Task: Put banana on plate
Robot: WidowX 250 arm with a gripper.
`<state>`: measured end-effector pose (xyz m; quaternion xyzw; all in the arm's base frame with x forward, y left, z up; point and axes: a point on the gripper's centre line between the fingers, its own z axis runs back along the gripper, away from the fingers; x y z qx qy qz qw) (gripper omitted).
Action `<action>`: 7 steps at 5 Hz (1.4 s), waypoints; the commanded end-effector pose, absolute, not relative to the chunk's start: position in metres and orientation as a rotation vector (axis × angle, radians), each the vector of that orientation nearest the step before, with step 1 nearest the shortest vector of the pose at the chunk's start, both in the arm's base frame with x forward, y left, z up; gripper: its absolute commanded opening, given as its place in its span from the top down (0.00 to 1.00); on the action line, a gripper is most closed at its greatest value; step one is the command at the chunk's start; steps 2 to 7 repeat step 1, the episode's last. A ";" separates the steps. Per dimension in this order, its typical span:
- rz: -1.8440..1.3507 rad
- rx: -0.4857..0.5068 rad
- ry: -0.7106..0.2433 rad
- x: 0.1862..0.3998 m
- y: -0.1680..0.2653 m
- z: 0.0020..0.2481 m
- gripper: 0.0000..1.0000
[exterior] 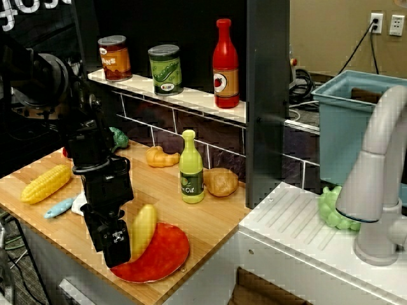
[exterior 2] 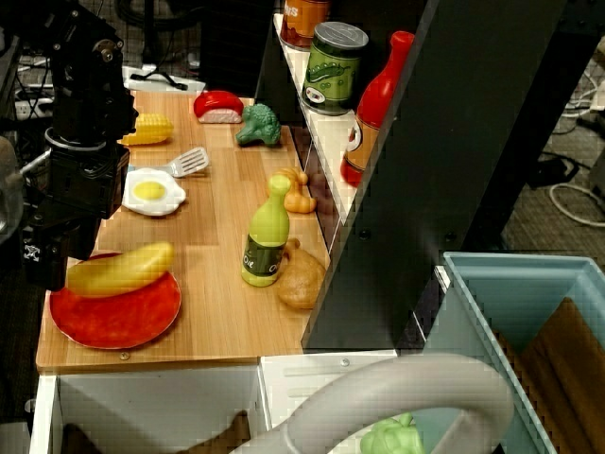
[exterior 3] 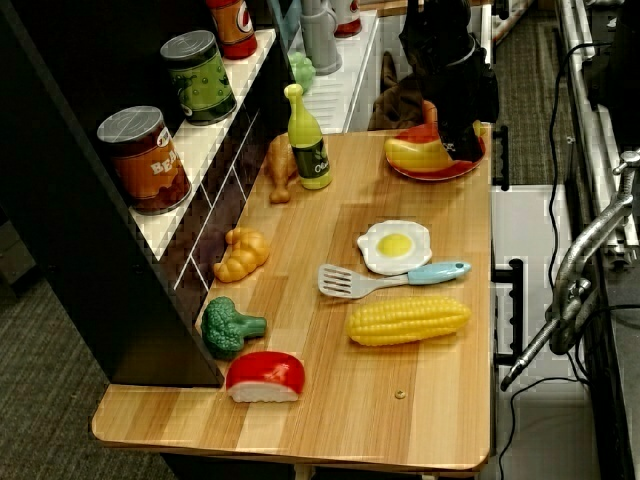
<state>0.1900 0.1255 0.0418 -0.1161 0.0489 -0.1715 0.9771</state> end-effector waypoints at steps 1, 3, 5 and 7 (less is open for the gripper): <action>-0.352 -0.220 0.088 0.191 0.129 0.046 0.00; -0.352 -0.220 0.088 0.191 0.129 0.046 0.00; -0.352 -0.220 0.088 0.191 0.129 0.046 0.00; -0.352 -0.220 0.088 0.191 0.129 0.046 0.00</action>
